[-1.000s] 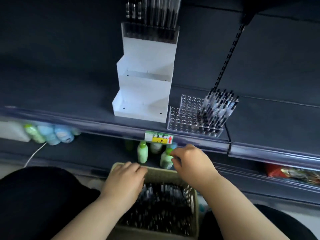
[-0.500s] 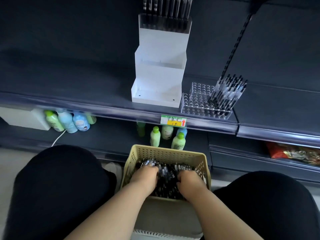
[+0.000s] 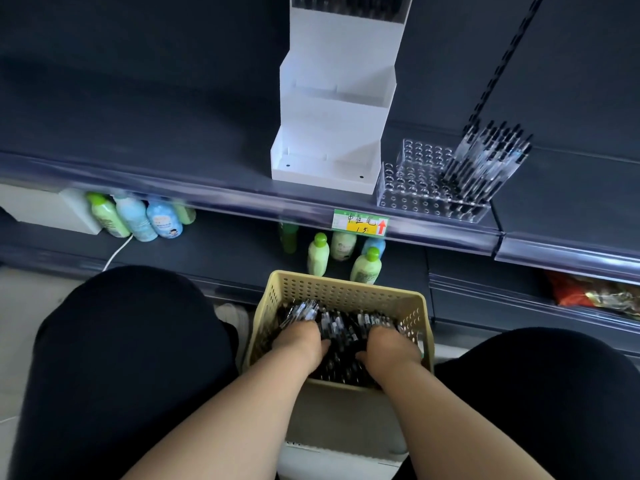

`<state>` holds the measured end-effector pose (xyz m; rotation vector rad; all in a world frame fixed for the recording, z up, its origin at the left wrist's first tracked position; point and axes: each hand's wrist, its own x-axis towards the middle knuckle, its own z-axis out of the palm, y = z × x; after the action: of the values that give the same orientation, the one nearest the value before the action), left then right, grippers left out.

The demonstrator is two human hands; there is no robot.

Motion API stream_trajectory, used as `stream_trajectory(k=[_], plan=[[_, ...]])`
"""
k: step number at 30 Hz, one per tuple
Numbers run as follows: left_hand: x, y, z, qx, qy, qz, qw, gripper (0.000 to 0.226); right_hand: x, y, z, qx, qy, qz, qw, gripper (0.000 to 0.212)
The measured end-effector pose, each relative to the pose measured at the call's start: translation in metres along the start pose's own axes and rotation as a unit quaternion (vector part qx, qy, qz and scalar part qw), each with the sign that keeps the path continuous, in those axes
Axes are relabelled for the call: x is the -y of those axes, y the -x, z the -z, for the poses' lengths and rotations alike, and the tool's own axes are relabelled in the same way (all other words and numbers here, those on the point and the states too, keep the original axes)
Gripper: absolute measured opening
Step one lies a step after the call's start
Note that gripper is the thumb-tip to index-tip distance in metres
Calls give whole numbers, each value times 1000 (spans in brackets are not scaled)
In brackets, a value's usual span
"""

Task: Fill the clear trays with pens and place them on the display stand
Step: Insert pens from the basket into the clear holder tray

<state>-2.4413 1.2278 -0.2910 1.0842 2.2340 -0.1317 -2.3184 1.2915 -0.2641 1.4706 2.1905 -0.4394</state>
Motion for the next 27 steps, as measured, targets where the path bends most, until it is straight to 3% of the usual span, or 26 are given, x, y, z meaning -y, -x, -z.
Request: stream_trajectory(k=[10,15,18,20,23,27], plan=[[-2,-7,-1,50,57,39,996,52,0,-8,3,26,-108,-38,993,16],[-3,-1,-6,45,89,55,994,56,-6,-12,3,57,-212,-40,975,30],[-2,0,0,55,165,83,981,50,-9,-12,5,98,-282,-29,954,23],[-3,2,4,58,271,96,956,39,-10,-9,8,136,-349,-44,926,19],[-2,8,9,65,442,109,888,16,-12,-3,14,184,-432,-77,880,18],[-1,24,19,104,531,97,835,13,-11,6,18,212,-512,-61,830,13]])
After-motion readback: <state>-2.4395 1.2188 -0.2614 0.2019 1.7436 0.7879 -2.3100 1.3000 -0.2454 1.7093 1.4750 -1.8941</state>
